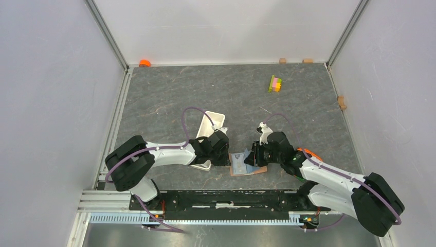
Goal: Put the credit cards into the card holder
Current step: Turn over the card slot in the card holder.
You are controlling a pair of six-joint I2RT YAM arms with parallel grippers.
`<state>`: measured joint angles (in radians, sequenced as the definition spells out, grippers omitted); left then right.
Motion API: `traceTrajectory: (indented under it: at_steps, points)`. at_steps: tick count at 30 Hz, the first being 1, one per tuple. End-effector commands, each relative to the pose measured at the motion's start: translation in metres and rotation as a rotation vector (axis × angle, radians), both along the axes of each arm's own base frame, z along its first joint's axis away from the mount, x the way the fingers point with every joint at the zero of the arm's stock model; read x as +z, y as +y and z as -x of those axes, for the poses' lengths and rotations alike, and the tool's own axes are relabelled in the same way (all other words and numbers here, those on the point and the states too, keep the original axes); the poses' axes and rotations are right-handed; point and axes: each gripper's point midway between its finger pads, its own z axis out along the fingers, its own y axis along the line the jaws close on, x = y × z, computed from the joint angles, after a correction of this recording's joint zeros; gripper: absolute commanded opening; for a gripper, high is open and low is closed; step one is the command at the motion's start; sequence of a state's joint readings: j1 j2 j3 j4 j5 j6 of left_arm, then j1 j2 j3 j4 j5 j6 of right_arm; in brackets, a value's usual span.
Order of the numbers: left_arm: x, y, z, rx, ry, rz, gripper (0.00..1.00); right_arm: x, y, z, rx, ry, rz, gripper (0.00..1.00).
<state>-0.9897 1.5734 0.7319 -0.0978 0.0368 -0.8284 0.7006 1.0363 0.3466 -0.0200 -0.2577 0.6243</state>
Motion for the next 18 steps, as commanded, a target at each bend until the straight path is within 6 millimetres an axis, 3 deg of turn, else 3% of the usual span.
traceTrajectory:
  at_steps: [1,8,10,15,18]
  points:
    - [0.002,-0.001,0.005,0.001,0.020,0.010,0.10,0.019,0.022,0.002,0.063,-0.031,-0.122,0.31]
    - [0.016,-0.005,0.002,-0.009,-0.009,0.034,0.12,0.011,0.026,0.009,0.092,-0.007,-0.125,0.41]
    - [0.026,-0.005,0.000,-0.017,-0.026,0.040,0.18,0.011,0.026,0.009,0.088,-0.008,-0.127,0.44]
    - [0.066,-0.012,-0.007,-0.052,-0.103,0.100,0.44,0.028,0.027,0.000,0.080,-0.059,-0.125,0.52]
    - [0.094,-0.017,-0.009,-0.071,-0.149,0.147,0.50,0.037,0.029,-0.004,0.085,-0.083,-0.132,0.54]
